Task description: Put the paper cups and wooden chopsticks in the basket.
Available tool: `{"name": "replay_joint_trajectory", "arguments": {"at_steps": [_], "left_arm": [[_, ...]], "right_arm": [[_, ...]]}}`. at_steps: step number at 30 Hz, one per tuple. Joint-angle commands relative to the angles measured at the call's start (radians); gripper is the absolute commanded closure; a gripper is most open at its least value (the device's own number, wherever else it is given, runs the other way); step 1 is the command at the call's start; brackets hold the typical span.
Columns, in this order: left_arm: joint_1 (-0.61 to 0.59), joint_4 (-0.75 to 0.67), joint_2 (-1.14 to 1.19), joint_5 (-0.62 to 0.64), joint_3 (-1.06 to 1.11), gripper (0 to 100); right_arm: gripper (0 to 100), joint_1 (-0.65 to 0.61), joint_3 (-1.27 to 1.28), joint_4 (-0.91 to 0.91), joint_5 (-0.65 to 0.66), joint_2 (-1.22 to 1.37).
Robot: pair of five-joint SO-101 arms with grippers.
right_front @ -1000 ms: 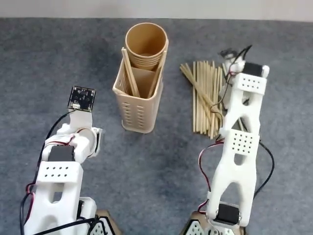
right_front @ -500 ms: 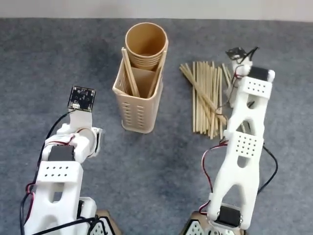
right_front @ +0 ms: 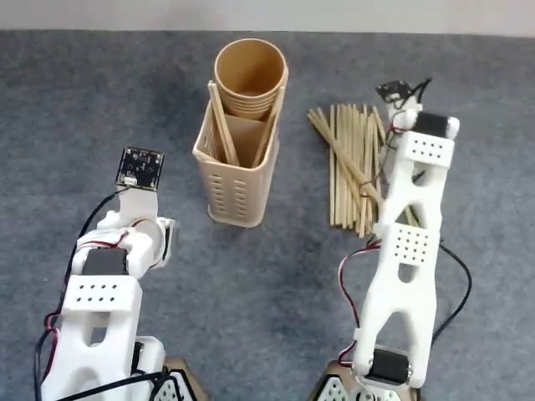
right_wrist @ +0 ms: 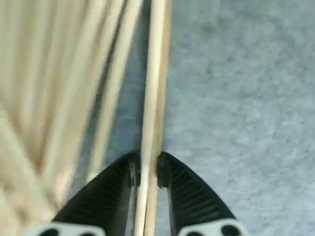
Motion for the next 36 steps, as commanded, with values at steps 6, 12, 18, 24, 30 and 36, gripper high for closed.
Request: {"name": "replay_joint_trajectory", "arguments": {"at_steps": [6, 12, 18, 24, 30, 36], "left_arm": [[0.012, -0.015, -0.019, 0.005, -0.002, 80], [0.008, -0.015, -0.019, 0.003, -0.002, 80], [0.007, -0.015, -0.019, 0.002, -0.002, 80], [0.007, -0.015, -0.019, 0.002, -0.004, 80], [0.007, -0.017, -0.019, 0.002, -0.004, 80], [0.007, -0.017, -0.019, 0.002, -0.004, 80]], "right_arm": [[99.4, -0.139, -0.125, 0.012, -0.453, -0.556], [99.4, -0.265, -0.125, -0.050, -0.594, -0.809], [99.4, -0.414, -0.125, -0.108, -0.657, -0.917], [99.4, -0.526, -0.122, -0.136, -0.657, -0.970], [99.4, -0.585, -0.122, -0.136, -0.713, -0.978], [99.4, -0.608, -0.125, -0.202, -0.690, -0.946]]}}
